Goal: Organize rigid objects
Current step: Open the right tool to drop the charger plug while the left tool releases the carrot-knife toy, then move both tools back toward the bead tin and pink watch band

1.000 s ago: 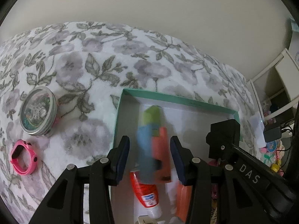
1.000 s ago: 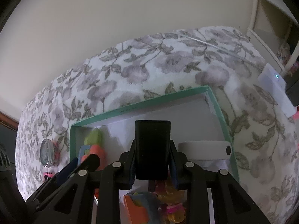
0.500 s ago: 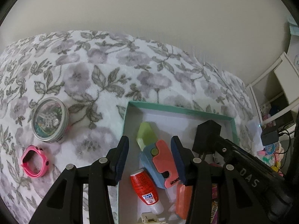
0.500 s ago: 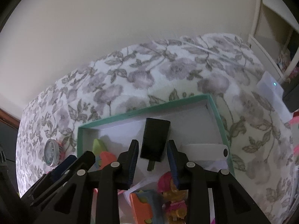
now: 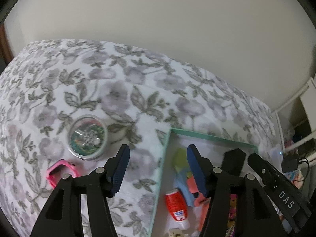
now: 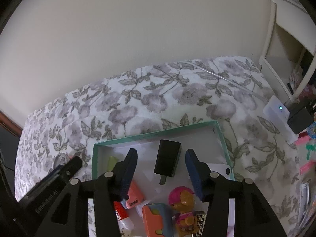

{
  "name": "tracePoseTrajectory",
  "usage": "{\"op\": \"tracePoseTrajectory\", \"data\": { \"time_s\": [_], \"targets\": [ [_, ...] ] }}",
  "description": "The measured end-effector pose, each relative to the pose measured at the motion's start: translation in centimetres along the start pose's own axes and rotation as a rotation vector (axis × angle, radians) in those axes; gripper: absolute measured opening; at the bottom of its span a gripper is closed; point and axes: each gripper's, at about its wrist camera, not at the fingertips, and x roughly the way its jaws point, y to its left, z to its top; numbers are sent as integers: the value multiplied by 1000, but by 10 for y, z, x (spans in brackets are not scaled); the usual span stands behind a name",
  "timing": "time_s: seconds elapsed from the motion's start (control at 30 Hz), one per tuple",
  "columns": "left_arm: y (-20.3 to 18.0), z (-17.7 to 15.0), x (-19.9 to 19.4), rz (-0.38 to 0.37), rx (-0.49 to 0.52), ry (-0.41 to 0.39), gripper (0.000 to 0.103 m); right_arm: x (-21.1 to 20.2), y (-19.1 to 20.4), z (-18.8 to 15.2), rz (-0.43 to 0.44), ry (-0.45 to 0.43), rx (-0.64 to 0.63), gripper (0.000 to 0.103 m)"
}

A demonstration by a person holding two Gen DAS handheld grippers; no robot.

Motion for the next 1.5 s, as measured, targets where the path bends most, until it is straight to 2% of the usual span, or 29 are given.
{"op": "tracePoseTrajectory", "data": {
  "time_s": [0.07, 0.17, 0.23, 0.27, 0.37, 0.43, 0.5, 0.57, 0.7, 0.8, 1.17, 1.27, 1.5],
  "targets": [
    [4, 1, 1, 20, -12, -2, 67, 2, 1, -1, -6, 3, -12, 65],
    [10, 1, 2, 45, -27, -6, 71, 4, 3, -1, -11, 3, -29, 69],
    [14, 1, 2, 64, -40, -11, 82, 4, 4, -1, -12, -2, -35, 75],
    [15, 1, 2, 68, -44, -16, 84, 4, 4, -1, -16, -5, -41, 79],
    [20, 3, 1, 98, -59, -32, 87, 4, 6, -2, -21, -12, -53, 81],
    [23, 4, 0, 110, -65, -40, 93, 4, 7, -2, -25, -14, -60, 82],
    [27, 4, -1, 123, -74, -48, 96, 5, 8, -2, -27, -14, -68, 86],
    [29, 5, -2, 129, -78, -54, 97, 6, 9, -2, -30, -15, -79, 95],
    [31, 6, -2, 155, -73, -64, 98, 6, 12, -2, -45, -22, -100, 96],
    [34, 7, -2, 171, -73, -66, 98, 7, 15, -3, -51, -24, -111, 103],
    [44, 8, 1, 178, -88, -47, 98, 11, 27, -5, -55, -21, -153, 103],
    [51, 11, -2, 157, -104, -50, 98, 11, 39, -7, -30, -22, -174, 103],
    [87, 19, -16, 208, -152, -64, 98, 16, 72, -15, 37, -2, -228, 103]
  ]
}}
